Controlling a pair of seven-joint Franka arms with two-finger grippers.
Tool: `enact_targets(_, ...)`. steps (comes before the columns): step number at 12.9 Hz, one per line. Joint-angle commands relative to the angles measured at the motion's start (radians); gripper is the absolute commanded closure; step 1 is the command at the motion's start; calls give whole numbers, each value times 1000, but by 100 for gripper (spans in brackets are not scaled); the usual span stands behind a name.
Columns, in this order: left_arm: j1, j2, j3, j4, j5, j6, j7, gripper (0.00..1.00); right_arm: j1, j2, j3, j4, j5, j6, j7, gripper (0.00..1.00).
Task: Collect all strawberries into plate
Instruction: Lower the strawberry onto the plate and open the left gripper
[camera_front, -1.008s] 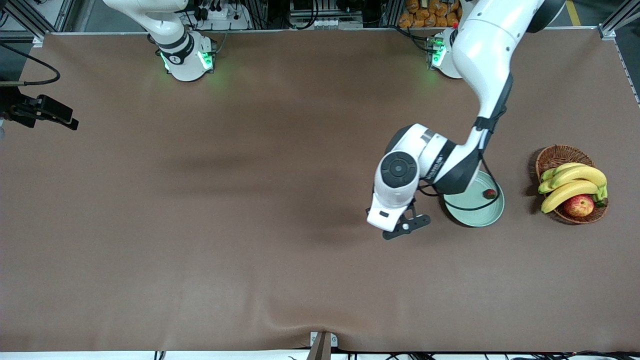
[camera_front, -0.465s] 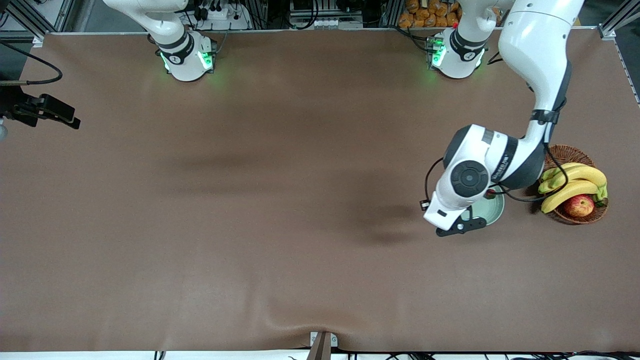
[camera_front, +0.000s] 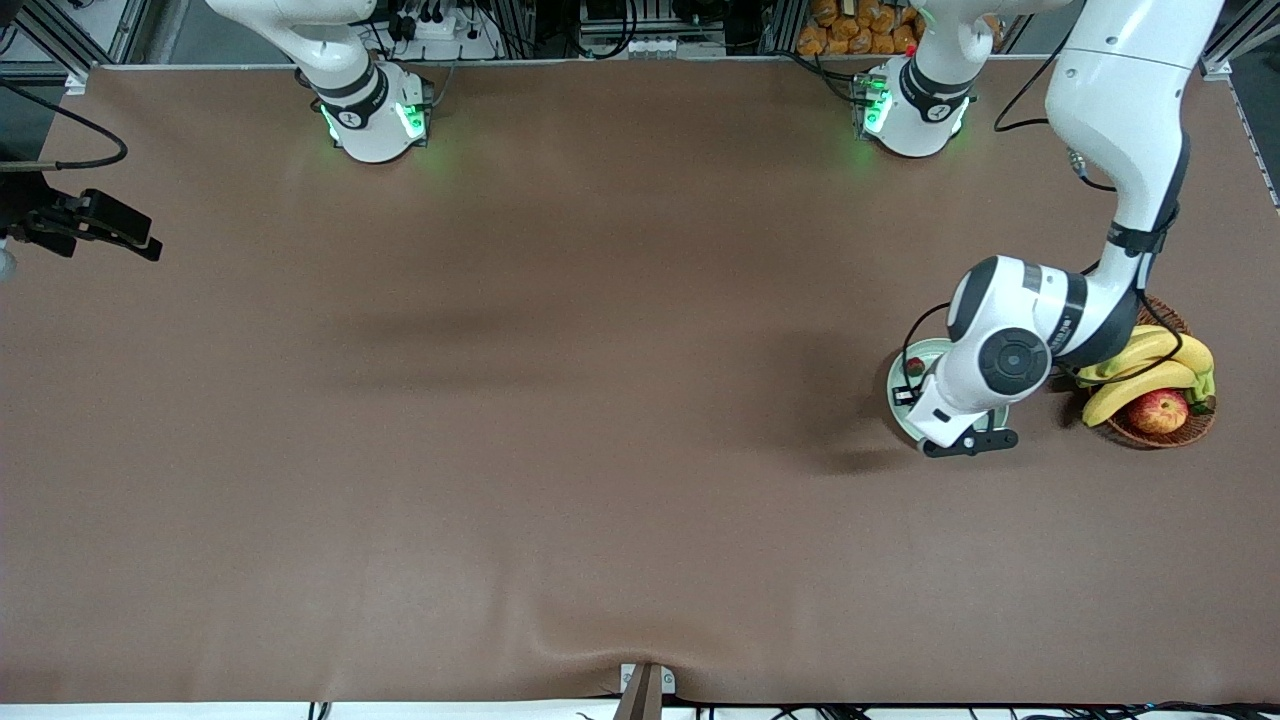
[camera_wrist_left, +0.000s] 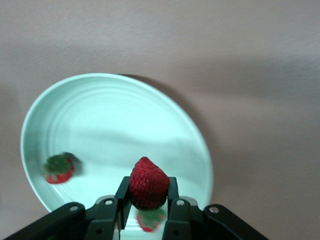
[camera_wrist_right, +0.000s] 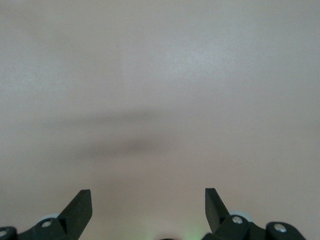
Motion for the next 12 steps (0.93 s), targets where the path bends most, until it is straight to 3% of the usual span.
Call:
enact_targets(1, 44, -40, -17, -64, 18, 49, 56, 100, 5, -33, 8, -24, 5, 9, 4, 0)
enact_targets(2, 44, -35, -17, -64, 18, 55, 58, 95, 6, -31, 8, -24, 8, 8, 4, 0)
enact_targets(3, 44, -33, -17, -62, 18, 55, 58, 73, 3, -28, 6, -24, 9, 6, 4, 0)
enact_targets(4, 44, -32, -15, -56, 18, 55, 64, 31, 3, -22, 6, -21, 11, 6, 4, 0)
enact_targets(5, 44, -33, -15, -52, 18, 54, 65, 0, 8, -20, 8, -19, 11, 9, 4, 0)
enact_targets(10, 42, -150, -15, -26, 17, 20, 70, 0, 42, -19, 5, -18, 6, 13, 5, 0)
enact_targets(12, 41, -219, -17, 28, 18, -59, 71, 0, 37, -20, 0, -16, 9, 11, 9, 0)
